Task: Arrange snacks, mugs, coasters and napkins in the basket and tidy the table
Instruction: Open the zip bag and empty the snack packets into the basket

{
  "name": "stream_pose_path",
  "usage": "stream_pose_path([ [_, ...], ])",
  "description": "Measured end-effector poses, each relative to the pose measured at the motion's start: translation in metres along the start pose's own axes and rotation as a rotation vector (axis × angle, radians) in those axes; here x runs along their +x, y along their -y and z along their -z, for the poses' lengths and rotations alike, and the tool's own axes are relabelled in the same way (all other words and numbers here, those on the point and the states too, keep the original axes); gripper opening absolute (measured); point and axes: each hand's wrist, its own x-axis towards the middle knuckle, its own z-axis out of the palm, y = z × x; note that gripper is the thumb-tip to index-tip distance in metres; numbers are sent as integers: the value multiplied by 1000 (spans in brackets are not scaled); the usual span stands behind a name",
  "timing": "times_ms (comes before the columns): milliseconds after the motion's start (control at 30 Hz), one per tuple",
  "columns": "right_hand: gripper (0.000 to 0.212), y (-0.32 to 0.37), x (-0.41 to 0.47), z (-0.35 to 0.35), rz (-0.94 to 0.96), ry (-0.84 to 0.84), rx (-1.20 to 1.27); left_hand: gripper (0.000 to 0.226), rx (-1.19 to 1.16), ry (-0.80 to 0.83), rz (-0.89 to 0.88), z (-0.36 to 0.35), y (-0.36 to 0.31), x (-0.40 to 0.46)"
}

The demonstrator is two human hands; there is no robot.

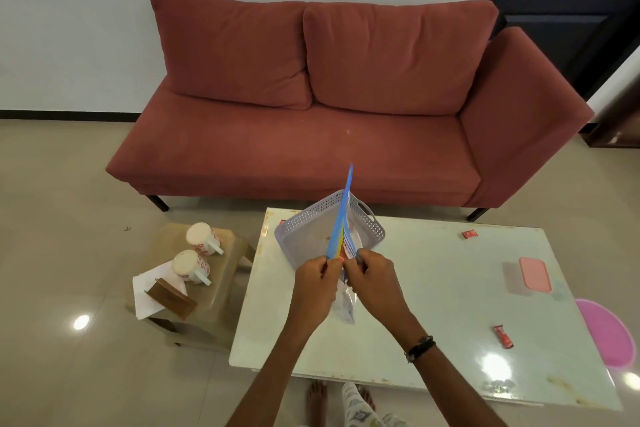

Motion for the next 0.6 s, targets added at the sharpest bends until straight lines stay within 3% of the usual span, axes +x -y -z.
stream_pose_path([
  [100,42,1,4,9,26,102,-59,28,252,126,23,12,-4,9],
  [167,45,1,4,14,52,165,-115,24,477,115,-1,16,-7,17],
  [300,45,5,1,15,98,224,-197,31,690,44,-82,4,-21,36],
  [433,43,0,-3,17,-6,209,-225,34,624,36,-63,-3,-24,41],
  [500,39,-6,-3,21,-45,184,-355,33,594,30,-95,-4,-19,36],
  [600,26,-5,-1,24,3,142,-451,24,558,53,-130,-6,-14,27],
])
